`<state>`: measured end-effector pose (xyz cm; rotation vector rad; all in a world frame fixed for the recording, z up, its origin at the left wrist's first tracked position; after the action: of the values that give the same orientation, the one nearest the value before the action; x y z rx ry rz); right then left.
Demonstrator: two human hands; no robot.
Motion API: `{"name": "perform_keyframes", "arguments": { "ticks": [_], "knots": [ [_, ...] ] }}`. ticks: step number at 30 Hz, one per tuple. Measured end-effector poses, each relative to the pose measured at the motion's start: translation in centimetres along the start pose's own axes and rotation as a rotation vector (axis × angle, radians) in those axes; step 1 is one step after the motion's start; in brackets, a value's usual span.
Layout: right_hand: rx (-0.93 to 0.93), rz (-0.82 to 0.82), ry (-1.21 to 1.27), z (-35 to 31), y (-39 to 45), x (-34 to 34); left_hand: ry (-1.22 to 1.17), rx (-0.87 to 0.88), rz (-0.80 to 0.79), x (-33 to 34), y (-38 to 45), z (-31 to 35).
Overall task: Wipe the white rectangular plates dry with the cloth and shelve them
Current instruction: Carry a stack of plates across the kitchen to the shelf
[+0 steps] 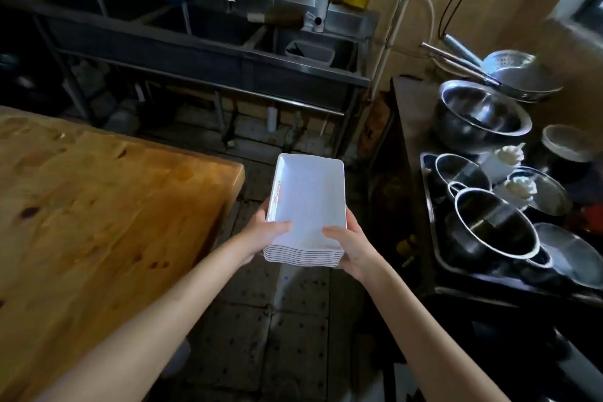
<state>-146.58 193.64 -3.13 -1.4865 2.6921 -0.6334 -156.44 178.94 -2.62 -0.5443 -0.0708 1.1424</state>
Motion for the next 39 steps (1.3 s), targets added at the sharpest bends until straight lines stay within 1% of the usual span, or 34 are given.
{"name": "perform_keyframes", "arguments": {
  "ticks": [4,8,15,24,30,32,36,39],
  "knots": [
    [0.030,-0.015,0.009,-2.6,6.2,-0.4,-0.013,-0.004,0.046,1.1,5.4,2.9],
    [0.014,-0.060,0.045,-5.1,12.7,0.1,-0.021,-0.026,0.101,1.5,10.7,6.1],
    [0.019,-0.123,0.018,-8.3,24.2,2.0,-0.083,-0.077,0.112,1.1,20.7,10.6],
    [-0.018,-0.254,0.015,-12.6,37.4,4.9,-0.128,-0.062,0.158,0.1,32.5,16.3],
    [0.033,-0.356,0.010,-14.8,45.9,7.2,-0.167,-0.081,0.267,-1.0,39.1,19.0],
    [0.064,-0.387,0.013,-15.5,48.9,8.0,-0.224,-0.071,0.311,-1.2,41.2,19.8],
    [0.071,-0.550,-0.020,-17.0,54.4,10.5,-0.288,-0.061,0.409,-2.0,44.8,21.4],
    [0.147,-0.531,-0.035,-18.2,58.0,12.4,-0.342,-0.050,0.477,-3.0,47.3,22.3]
  ]
}}
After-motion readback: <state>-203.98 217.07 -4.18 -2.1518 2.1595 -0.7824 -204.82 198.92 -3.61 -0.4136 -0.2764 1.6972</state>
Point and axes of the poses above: each hand's wrist, its own y-axis towards the middle knuckle, its own x-axis out of the palm, z = x × y, the point moved 3 cm from there along y, towards the middle knuckle, and after that the axes turned 12 degrees about z, right-handed, at the moved point
